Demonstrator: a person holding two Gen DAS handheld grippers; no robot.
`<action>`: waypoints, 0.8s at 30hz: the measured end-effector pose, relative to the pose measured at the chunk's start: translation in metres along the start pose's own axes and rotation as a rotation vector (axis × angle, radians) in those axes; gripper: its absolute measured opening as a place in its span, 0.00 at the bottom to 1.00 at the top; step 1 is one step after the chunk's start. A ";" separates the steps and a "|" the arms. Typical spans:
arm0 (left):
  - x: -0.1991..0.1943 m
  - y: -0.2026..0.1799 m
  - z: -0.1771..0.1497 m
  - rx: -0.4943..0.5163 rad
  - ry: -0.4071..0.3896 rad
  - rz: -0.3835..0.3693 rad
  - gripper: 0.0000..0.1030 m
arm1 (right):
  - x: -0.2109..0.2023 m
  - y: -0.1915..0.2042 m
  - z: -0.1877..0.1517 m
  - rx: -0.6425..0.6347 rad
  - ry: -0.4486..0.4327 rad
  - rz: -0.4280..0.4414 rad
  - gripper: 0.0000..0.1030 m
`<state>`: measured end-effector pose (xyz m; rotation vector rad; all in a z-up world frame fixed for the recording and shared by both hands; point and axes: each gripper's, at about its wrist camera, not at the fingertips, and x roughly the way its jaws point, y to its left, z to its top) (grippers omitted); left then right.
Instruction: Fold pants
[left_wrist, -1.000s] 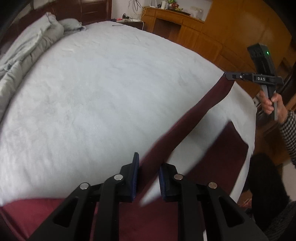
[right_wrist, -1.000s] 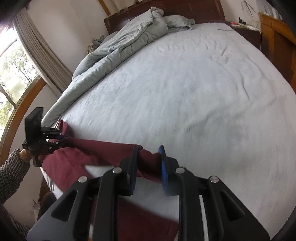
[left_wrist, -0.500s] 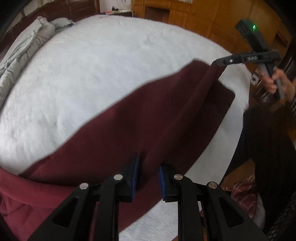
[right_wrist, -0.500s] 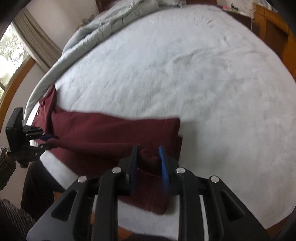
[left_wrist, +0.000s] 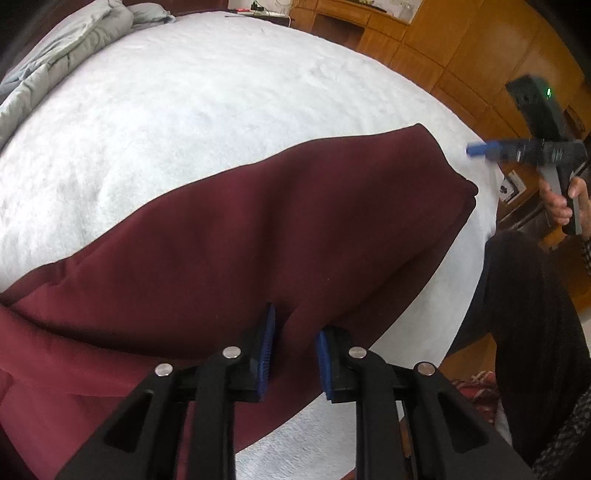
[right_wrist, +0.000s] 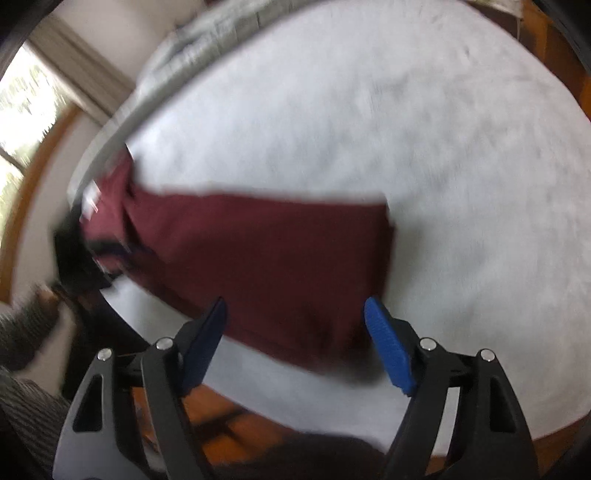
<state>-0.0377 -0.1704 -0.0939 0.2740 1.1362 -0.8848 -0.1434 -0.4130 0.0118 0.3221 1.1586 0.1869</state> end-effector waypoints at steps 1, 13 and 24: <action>-0.002 0.001 0.000 -0.005 -0.006 -0.004 0.20 | 0.000 0.004 0.006 0.008 -0.012 0.021 0.74; -0.001 0.010 -0.015 -0.047 -0.015 -0.066 0.21 | 0.085 0.041 -0.005 -0.092 0.278 -0.130 0.74; -0.081 0.056 -0.032 -0.362 -0.171 -0.103 0.84 | 0.091 0.177 0.049 -0.307 0.139 0.129 0.78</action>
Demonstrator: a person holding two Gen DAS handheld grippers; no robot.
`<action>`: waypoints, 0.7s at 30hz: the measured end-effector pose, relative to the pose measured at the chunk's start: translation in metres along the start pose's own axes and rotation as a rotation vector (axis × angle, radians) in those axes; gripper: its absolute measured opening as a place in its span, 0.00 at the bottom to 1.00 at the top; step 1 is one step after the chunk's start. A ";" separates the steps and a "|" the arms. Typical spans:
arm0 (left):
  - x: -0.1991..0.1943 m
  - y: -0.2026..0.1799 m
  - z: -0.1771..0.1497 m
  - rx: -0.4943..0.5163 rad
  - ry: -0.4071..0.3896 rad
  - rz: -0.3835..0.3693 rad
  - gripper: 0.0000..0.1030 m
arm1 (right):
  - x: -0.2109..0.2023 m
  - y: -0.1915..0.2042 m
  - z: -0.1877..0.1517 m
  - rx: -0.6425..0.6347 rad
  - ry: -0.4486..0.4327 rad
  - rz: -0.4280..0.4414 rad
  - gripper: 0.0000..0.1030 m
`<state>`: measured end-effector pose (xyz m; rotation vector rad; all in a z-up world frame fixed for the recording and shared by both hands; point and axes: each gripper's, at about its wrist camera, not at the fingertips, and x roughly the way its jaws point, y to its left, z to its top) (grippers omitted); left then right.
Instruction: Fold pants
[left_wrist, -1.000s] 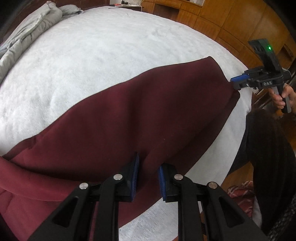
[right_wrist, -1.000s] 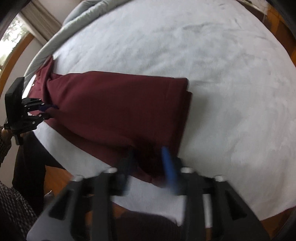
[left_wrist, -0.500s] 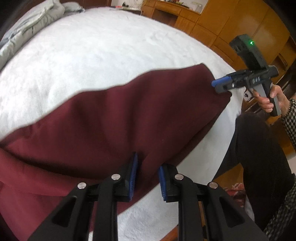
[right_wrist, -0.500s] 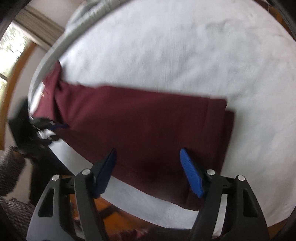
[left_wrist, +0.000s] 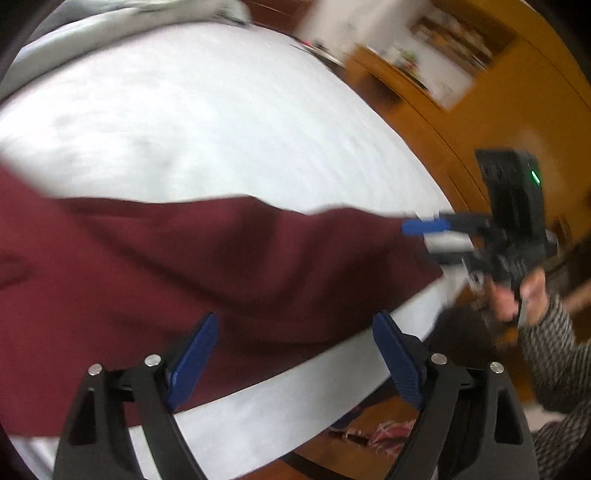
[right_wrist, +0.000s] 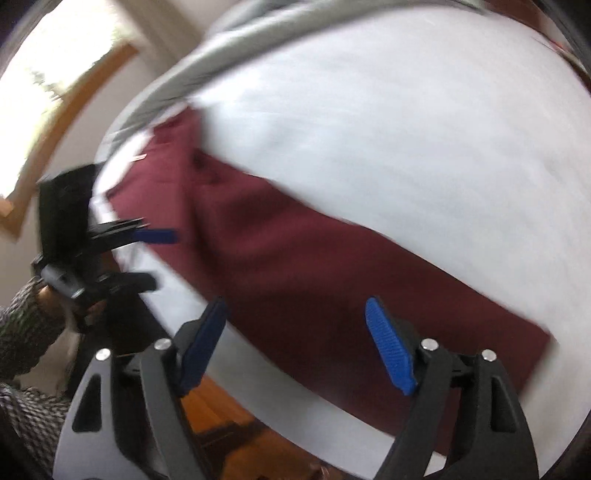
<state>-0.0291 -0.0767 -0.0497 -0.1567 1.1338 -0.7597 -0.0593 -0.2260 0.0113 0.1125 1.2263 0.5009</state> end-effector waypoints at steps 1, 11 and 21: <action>-0.012 0.014 0.000 -0.041 -0.013 0.032 0.84 | 0.014 0.017 0.009 -0.040 0.010 0.035 0.78; -0.076 0.136 0.021 -0.419 -0.077 0.261 0.85 | 0.133 0.092 0.028 -0.221 0.198 0.020 0.48; -0.079 0.163 0.055 -0.452 -0.092 0.299 0.85 | 0.157 0.103 0.006 -0.212 0.218 -0.026 0.14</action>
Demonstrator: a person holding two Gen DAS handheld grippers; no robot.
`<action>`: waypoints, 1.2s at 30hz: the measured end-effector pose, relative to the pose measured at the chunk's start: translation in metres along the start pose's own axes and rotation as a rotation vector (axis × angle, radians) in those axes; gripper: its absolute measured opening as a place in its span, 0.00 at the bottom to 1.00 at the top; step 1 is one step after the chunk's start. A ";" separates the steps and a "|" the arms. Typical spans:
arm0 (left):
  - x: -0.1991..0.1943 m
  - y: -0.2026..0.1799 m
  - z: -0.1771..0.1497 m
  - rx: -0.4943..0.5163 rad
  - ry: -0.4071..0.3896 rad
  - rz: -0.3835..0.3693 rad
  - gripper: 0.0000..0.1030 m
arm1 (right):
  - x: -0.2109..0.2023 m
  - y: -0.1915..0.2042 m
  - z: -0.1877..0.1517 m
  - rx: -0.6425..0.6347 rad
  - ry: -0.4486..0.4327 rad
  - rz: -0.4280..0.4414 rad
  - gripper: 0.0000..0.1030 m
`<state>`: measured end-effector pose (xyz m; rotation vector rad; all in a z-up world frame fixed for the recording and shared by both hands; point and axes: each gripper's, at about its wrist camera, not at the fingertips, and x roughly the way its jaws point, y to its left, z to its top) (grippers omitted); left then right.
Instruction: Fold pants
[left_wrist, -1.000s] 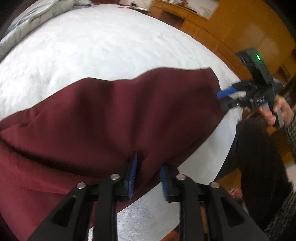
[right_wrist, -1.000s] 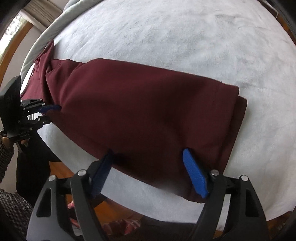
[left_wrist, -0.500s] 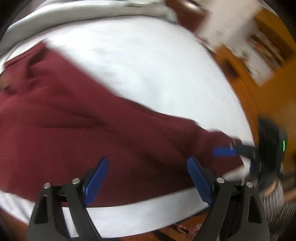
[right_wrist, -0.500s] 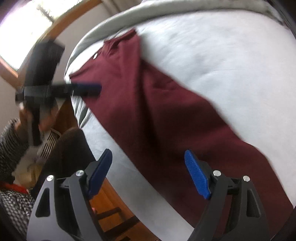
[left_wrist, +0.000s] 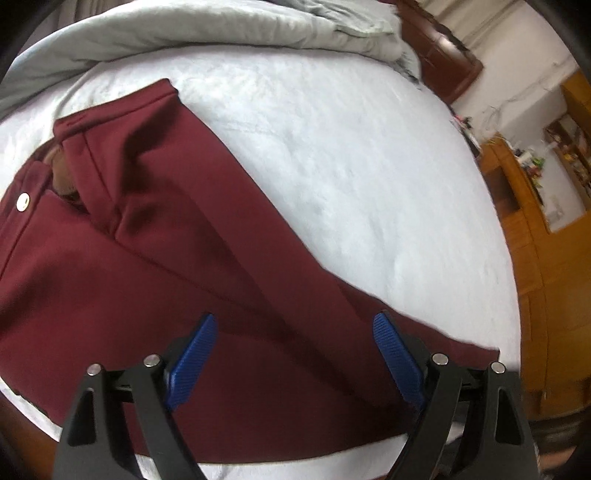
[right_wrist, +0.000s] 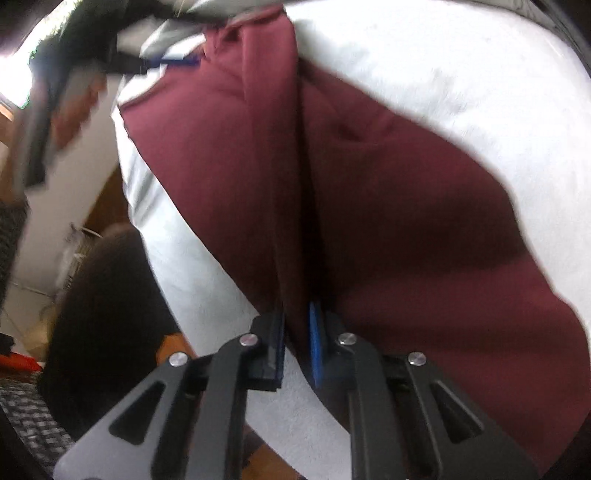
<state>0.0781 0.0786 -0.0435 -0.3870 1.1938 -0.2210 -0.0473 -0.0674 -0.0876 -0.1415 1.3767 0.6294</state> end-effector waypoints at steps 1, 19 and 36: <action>0.004 -0.001 0.010 -0.022 0.007 0.029 0.85 | 0.002 -0.001 -0.003 0.003 -0.008 -0.008 0.17; 0.112 0.015 0.166 -0.104 0.302 0.518 0.83 | -0.008 -0.018 -0.007 0.071 -0.063 0.179 0.45; 0.026 0.031 0.148 -0.152 0.072 0.410 0.11 | -0.017 -0.035 -0.011 0.120 -0.080 0.230 0.42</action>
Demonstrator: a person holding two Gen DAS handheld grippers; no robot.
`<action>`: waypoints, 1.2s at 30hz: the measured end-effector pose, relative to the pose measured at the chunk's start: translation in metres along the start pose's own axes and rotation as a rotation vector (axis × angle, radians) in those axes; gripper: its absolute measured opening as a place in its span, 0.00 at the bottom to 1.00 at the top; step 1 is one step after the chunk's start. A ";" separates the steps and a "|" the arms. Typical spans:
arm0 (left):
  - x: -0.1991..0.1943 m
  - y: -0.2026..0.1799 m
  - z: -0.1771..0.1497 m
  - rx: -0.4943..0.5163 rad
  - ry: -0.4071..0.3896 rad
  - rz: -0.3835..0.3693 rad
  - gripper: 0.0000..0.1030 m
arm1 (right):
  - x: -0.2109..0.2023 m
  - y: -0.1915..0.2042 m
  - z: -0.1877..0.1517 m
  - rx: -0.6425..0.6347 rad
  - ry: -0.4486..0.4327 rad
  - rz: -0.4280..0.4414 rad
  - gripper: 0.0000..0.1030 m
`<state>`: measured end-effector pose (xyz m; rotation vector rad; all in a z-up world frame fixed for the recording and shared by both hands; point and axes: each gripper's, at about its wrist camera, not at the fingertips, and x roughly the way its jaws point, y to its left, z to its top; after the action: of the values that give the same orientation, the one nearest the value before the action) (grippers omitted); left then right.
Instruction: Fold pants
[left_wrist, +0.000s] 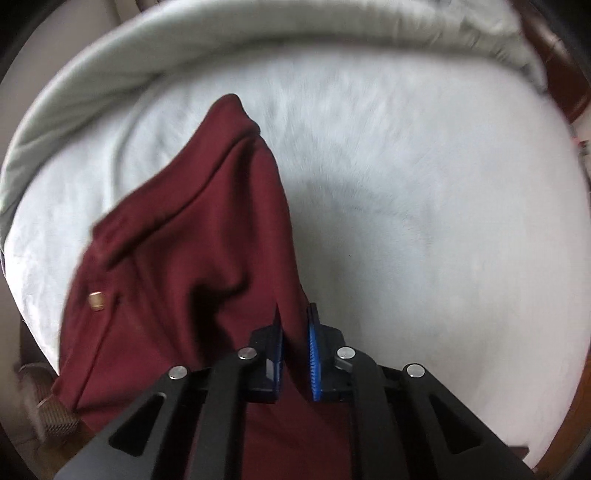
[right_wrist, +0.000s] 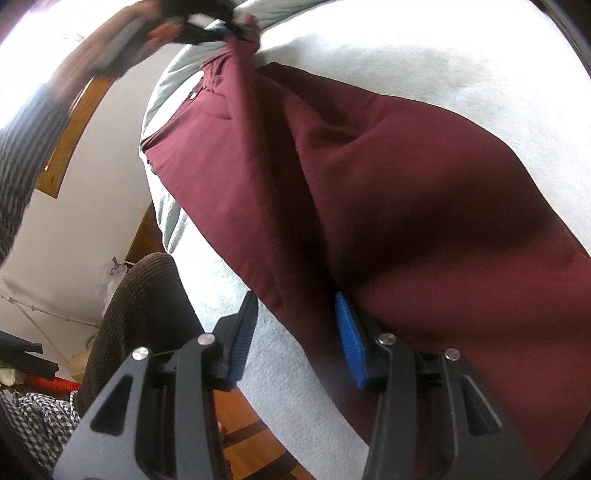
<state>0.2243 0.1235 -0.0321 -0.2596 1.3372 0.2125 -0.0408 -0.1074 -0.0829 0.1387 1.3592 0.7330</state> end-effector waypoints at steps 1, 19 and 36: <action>-0.015 0.010 -0.011 -0.001 -0.047 -0.011 0.11 | -0.001 -0.001 0.000 0.005 -0.002 -0.001 0.42; 0.022 0.178 -0.161 -0.275 -0.171 -0.252 0.22 | -0.024 -0.003 -0.002 0.062 -0.013 -0.098 0.60; 0.019 0.176 -0.159 -0.308 -0.131 -0.286 0.29 | -0.034 -0.017 -0.011 0.124 -0.023 -0.126 0.65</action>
<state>0.0278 0.2423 -0.0956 -0.6804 1.1201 0.1899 -0.0455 -0.1424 -0.0658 0.1576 1.3784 0.5403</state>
